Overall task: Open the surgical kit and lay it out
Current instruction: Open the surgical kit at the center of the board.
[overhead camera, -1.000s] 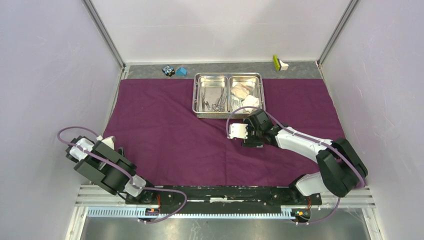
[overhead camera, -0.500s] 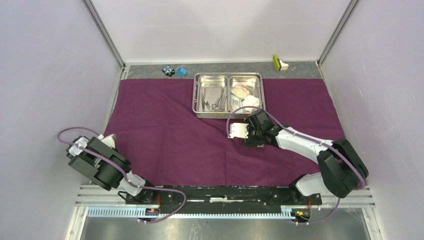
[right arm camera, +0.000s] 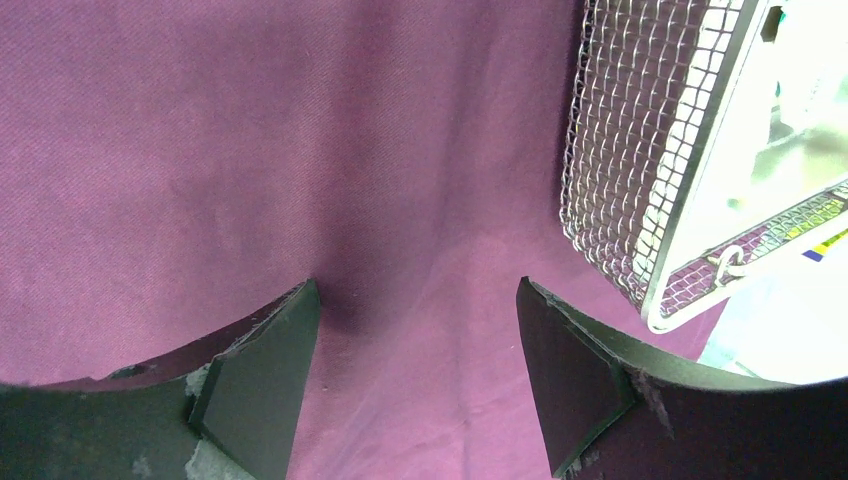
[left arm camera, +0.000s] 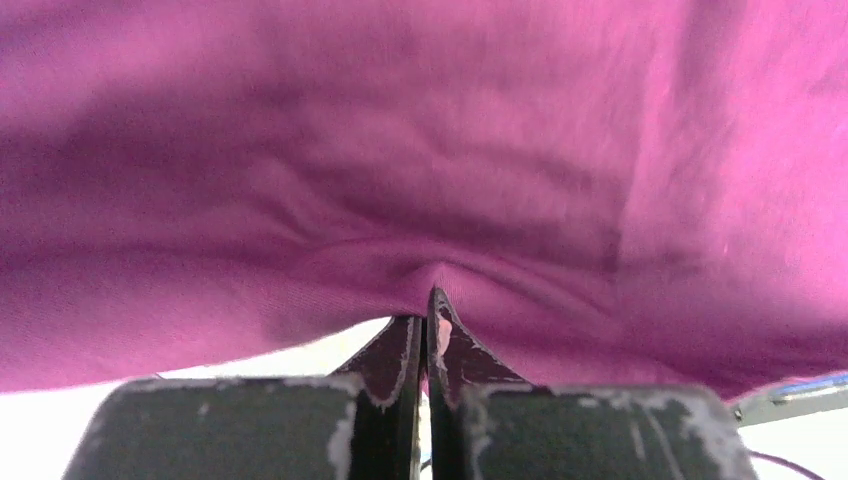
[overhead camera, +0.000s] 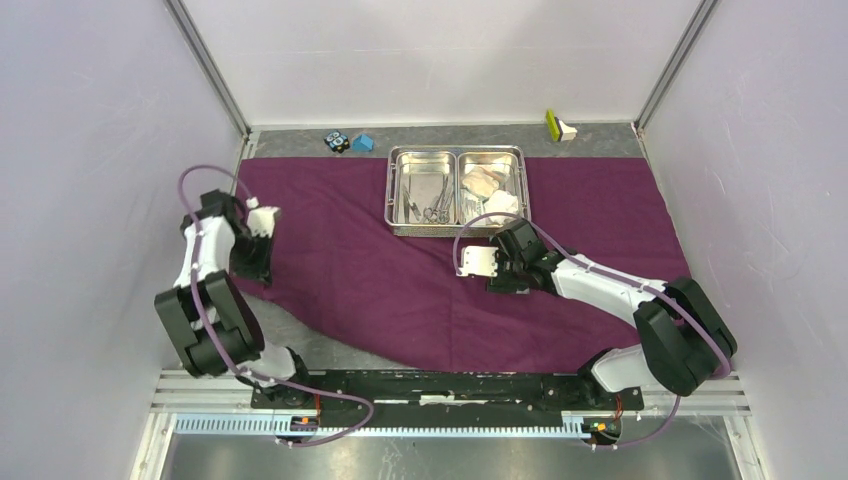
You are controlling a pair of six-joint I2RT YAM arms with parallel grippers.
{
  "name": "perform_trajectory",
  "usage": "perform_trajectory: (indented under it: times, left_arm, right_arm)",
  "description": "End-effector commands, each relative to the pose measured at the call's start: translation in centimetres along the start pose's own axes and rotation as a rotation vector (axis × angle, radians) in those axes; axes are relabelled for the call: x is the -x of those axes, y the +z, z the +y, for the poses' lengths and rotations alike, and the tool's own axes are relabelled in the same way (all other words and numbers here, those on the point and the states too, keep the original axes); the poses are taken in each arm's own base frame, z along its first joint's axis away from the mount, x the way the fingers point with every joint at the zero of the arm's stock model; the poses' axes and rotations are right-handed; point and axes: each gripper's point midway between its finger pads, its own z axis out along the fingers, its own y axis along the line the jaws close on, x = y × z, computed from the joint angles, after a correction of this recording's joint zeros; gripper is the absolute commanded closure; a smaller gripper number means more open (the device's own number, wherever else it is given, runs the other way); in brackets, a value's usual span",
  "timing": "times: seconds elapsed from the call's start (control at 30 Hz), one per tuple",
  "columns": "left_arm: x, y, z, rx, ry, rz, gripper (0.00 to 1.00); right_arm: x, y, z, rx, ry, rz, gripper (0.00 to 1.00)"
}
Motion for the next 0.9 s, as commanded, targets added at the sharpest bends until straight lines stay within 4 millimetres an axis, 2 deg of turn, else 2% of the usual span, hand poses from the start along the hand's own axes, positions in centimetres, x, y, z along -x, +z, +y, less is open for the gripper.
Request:
perform_trajectory:
  times: [0.0,0.13,0.27,0.33,0.43,0.57,0.67,0.77,0.87]
  left_arm:
    - [5.5,0.4,0.3,0.095,0.024,0.010,0.94]
    - [9.2,2.0,-1.3,0.096,0.112,0.034,0.89]
    - [11.2,3.7,-1.9,0.096,0.153,0.062,0.77]
    - [11.6,3.7,-1.7,0.104,0.157,0.058,0.67]
    - [11.9,2.8,-1.0,0.154,0.168,0.024,0.47]
    - [11.2,0.4,-0.3,0.226,0.159,-0.048,0.24]
    - [9.8,-1.1,-0.3,0.215,0.108,-0.114,0.12]
    - [8.2,-1.6,0.3,0.178,0.028,-0.177,0.05]
    - [6.5,-1.1,1.7,0.136,-0.064,-0.191,0.04]
  right_arm:
    - [-0.3,-0.1,-0.5,-0.025,-0.017,0.020,0.21]
    - [-0.8,-0.1,-0.6,-0.030,-0.019,0.049,0.21]
    - [-0.9,-0.1,-0.8,-0.032,-0.009,0.054,0.21]
    - [-0.9,-0.2,-0.7,-0.031,-0.003,0.054,0.21]
    - [-0.9,-0.1,-0.6,-0.028,0.007,0.053,0.21]
    - [-0.7,-0.1,-0.3,-0.018,0.023,0.042,0.21]
    - [-0.8,0.0,0.0,-0.012,0.029,0.037,0.21]
    - [-0.9,0.2,0.2,-0.004,0.028,0.043,0.21]
    - [-0.8,0.3,0.1,-0.002,0.028,0.044,0.21]
